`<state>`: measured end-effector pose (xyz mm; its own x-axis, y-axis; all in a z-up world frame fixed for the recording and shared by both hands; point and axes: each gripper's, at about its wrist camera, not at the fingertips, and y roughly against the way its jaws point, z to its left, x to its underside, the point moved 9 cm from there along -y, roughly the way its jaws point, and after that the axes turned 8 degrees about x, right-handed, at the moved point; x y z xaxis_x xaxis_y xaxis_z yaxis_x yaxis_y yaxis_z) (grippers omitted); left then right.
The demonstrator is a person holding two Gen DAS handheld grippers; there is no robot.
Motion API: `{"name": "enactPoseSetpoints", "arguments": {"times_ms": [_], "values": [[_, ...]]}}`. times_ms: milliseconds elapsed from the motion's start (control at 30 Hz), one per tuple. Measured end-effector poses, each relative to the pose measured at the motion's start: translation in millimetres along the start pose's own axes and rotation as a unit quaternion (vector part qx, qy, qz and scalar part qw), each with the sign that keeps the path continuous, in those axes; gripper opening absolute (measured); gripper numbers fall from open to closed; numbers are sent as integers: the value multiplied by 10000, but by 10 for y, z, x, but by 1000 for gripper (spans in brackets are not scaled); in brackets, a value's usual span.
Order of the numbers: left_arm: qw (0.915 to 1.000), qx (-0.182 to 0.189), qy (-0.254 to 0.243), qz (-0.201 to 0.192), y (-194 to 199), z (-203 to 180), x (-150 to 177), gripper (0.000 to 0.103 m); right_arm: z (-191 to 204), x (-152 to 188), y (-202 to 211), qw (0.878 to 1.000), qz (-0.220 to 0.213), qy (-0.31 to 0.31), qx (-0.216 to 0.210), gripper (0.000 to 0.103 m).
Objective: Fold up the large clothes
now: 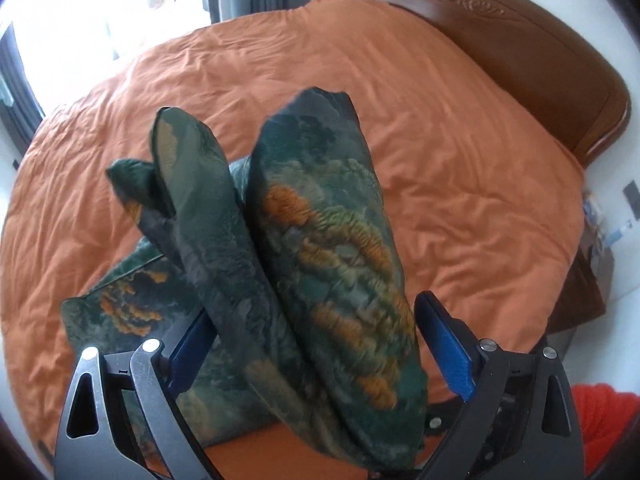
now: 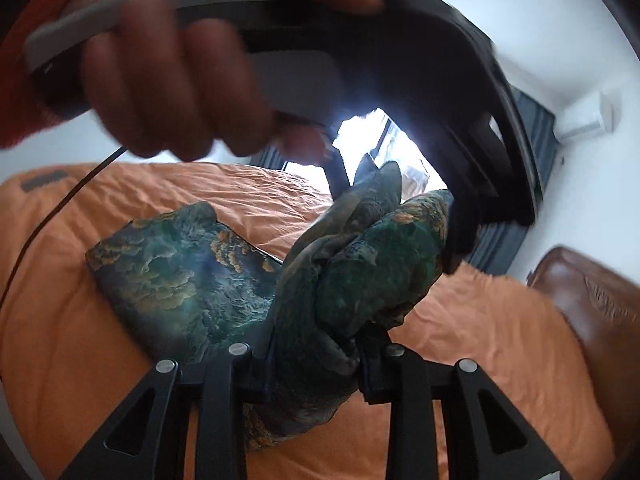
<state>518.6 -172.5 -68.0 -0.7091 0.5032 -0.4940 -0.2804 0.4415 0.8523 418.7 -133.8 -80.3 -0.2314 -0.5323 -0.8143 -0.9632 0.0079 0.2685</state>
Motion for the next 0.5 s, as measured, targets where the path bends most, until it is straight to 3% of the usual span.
{"name": "enactPoseSetpoints", "arguments": {"times_ms": [100, 133, 167, 233, 367, 500], "values": [[9974, -691, 26, 216, -70, 200, 160, 95, 354, -118, 27, 9969, -283, 735, -46, 30], [9955, -906, 87, 264, -97, 289, 223, 79, 406, -134, 27, 9960, -327, 830, -87, 30], [9943, -1012, 158, 303, -113, 348, 268, 51, 455, -142, 10, 9956, -330, 865, -153, 30], [9963, -707, 395, 297, -147, 425, 332, 34, 468, -136, -41, 9962, -232, 808, -237, 34], [9971, -511, 552, 107, -80, 626, 348, 29, 383, -152, 109, 9965, -204, 326, -737, 71], [9960, -545, 700, -95, 76, 977, 340, 29, 42, -41, 272, 9874, 161, -766, -1375, 72]]}}
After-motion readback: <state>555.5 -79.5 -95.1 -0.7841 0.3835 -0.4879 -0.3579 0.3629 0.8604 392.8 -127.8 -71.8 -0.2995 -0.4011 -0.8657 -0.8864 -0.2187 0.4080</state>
